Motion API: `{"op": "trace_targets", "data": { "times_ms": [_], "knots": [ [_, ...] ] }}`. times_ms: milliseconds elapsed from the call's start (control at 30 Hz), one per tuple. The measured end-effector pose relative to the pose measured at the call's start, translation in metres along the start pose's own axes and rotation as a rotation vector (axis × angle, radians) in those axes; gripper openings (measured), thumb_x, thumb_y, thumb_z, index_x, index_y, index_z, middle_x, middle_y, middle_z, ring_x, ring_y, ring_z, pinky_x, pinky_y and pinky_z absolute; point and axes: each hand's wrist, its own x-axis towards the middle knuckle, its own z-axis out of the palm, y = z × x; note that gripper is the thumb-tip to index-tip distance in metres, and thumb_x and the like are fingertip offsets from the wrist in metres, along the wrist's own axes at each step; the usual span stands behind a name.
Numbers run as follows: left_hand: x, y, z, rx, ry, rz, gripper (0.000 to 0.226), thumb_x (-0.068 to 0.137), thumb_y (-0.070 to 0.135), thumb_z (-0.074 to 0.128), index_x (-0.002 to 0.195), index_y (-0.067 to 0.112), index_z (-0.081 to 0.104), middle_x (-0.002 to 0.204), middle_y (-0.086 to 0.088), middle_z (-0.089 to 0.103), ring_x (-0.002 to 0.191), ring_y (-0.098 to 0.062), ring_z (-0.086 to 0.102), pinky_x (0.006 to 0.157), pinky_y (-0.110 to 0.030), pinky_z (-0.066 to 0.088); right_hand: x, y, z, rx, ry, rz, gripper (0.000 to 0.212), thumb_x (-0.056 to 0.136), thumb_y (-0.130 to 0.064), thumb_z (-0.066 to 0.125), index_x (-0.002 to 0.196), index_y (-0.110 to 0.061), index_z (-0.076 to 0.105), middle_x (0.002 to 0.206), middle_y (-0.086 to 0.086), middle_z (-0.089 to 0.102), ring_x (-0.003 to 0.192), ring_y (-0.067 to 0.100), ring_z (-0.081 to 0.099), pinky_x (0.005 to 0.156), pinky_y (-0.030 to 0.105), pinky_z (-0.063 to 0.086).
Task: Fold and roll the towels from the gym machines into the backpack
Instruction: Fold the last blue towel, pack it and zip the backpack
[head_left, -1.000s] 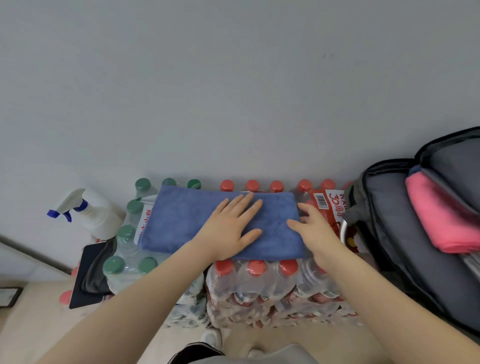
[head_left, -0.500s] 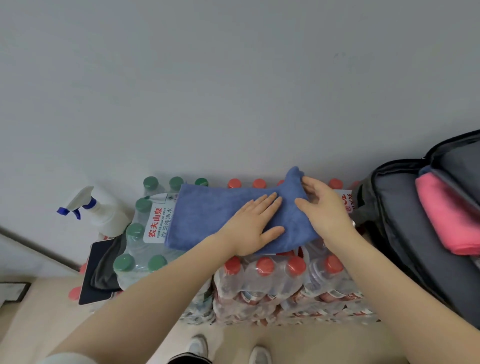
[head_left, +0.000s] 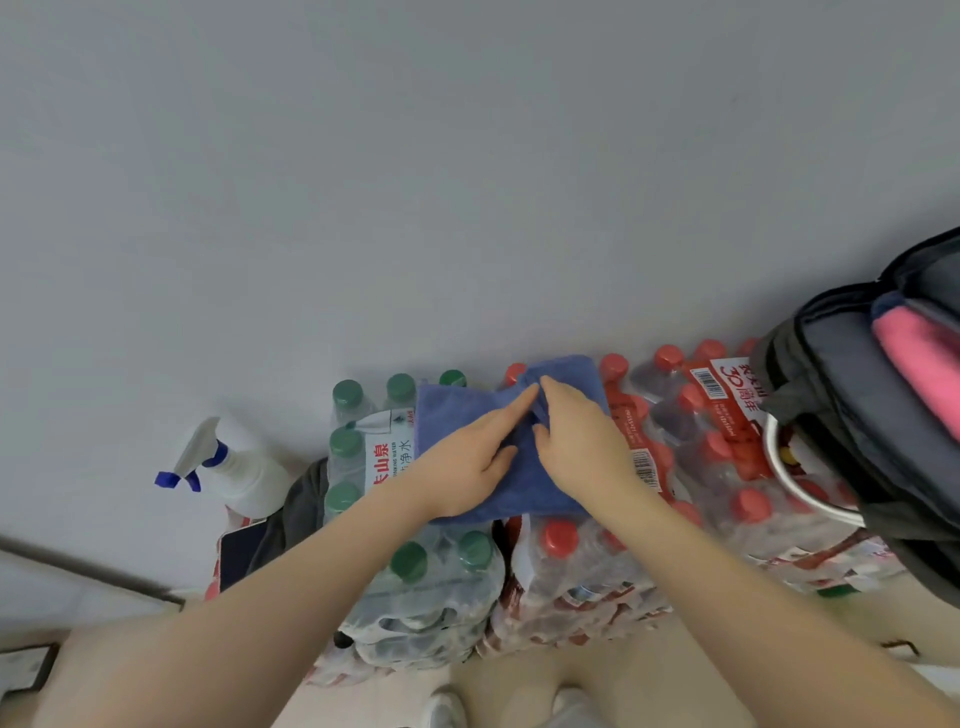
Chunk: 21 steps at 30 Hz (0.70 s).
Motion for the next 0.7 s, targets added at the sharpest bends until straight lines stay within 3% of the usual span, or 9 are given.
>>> {"op": "trace_targets", "data": {
  "times_ms": [133,200,300,367,433,500,567,633,700],
  "knots": [
    [0.005,-0.006,0.0,0.009,0.02,0.007,0.055,0.093,0.007,0.04,0.145,0.015,0.023,0.135,-0.007,0.05,0.121,-0.017,0.048,0.103,-0.018,0.031,-0.006,-0.001,0.015,0.025,-0.045,0.024,0.039,0.092,-0.015,0.046,0.129,-0.008,0.039,0.125,0.008,0.054,0.105,0.023,0.056,0.078,0.025,0.039],
    [0.007,-0.01,-0.001,0.073,0.019,0.009,0.051,0.095,0.01,0.041,0.143,0.013,0.028,0.144,-0.007,0.041,0.129,-0.019,0.041,0.108,-0.022,0.028,-0.008,-0.001,0.011,0.034,-0.067,0.001,0.048,0.092,-0.015,0.046,0.137,-0.009,0.033,0.136,0.01,0.046,0.117,0.023,0.051,0.089,0.027,0.039],
    [0.01,-0.013,0.0,0.171,0.001,0.026,0.047,0.097,0.013,0.038,0.142,0.01,0.03,0.15,-0.007,0.031,0.134,-0.02,0.035,0.107,-0.016,0.02,-0.006,0.006,-0.003,-0.057,-0.038,-0.094,0.045,0.094,-0.009,0.041,0.138,-0.007,0.036,0.151,0.007,0.029,0.136,0.021,0.032,0.103,0.023,0.028],
    [0.011,-0.012,-0.001,0.186,0.008,0.04,0.045,0.097,0.014,0.036,0.142,0.008,0.031,0.149,-0.009,0.032,0.134,-0.021,0.036,0.105,-0.014,0.018,-0.002,0.013,-0.005,-0.209,0.096,-0.225,0.041,0.092,-0.005,0.045,0.132,-0.004,0.045,0.15,0.01,0.031,0.133,0.027,0.039,0.099,0.025,0.036],
    [0.011,-0.013,-0.003,0.177,0.018,0.057,0.044,0.096,0.015,0.035,0.139,0.006,0.035,0.147,-0.011,0.035,0.133,-0.022,0.037,0.105,-0.014,0.018,0.005,0.021,0.003,-0.313,0.157,-0.315,0.041,0.087,-0.013,0.051,0.126,-0.002,0.052,0.144,0.018,0.039,0.124,0.035,0.048,0.099,0.038,0.042],
    [0.012,-0.012,-0.008,0.166,0.02,0.043,0.04,0.096,0.01,0.036,0.135,0.004,0.041,0.142,-0.013,0.042,0.129,-0.024,0.041,0.103,-0.014,0.02,0.008,0.024,0.014,-0.373,0.048,-0.272,0.054,0.094,-0.032,0.037,0.141,-0.007,0.032,0.153,0.012,0.023,0.139,0.027,0.028,0.114,0.038,0.021],
    [0.015,-0.013,-0.014,0.187,0.053,0.0,0.039,0.095,0.013,0.034,0.131,0.005,0.045,0.134,-0.013,0.049,0.122,-0.026,0.046,0.098,-0.018,0.025,0.009,0.027,0.026,-0.414,-0.036,-0.215,0.073,0.086,-0.053,0.005,0.148,-0.014,0.009,0.157,0.001,0.007,0.145,0.016,0.005,0.116,0.032,0.0],
    [0.02,-0.017,-0.02,0.354,0.099,-0.087,0.038,0.095,0.018,0.033,0.131,0.01,0.044,0.131,-0.009,0.051,0.12,-0.026,0.044,0.096,-0.024,0.025,0.012,0.032,0.032,-0.447,-0.014,-0.21,0.086,0.073,-0.057,-0.009,0.148,-0.016,0.003,0.157,-0.001,0.006,0.145,0.013,0.003,0.116,0.031,-0.003],
    [0.027,-0.025,-0.027,0.533,0.087,-0.21,0.038,0.098,0.026,0.032,0.133,0.013,0.041,0.136,-0.007,0.047,0.126,-0.026,0.038,0.102,-0.03,0.022,0.014,0.034,0.035,-0.464,-0.014,-0.201,0.087,0.072,-0.057,-0.01,0.148,-0.017,0.001,0.157,-0.001,0.005,0.145,0.013,0.002,0.116,0.032,-0.003]
  ]
}}
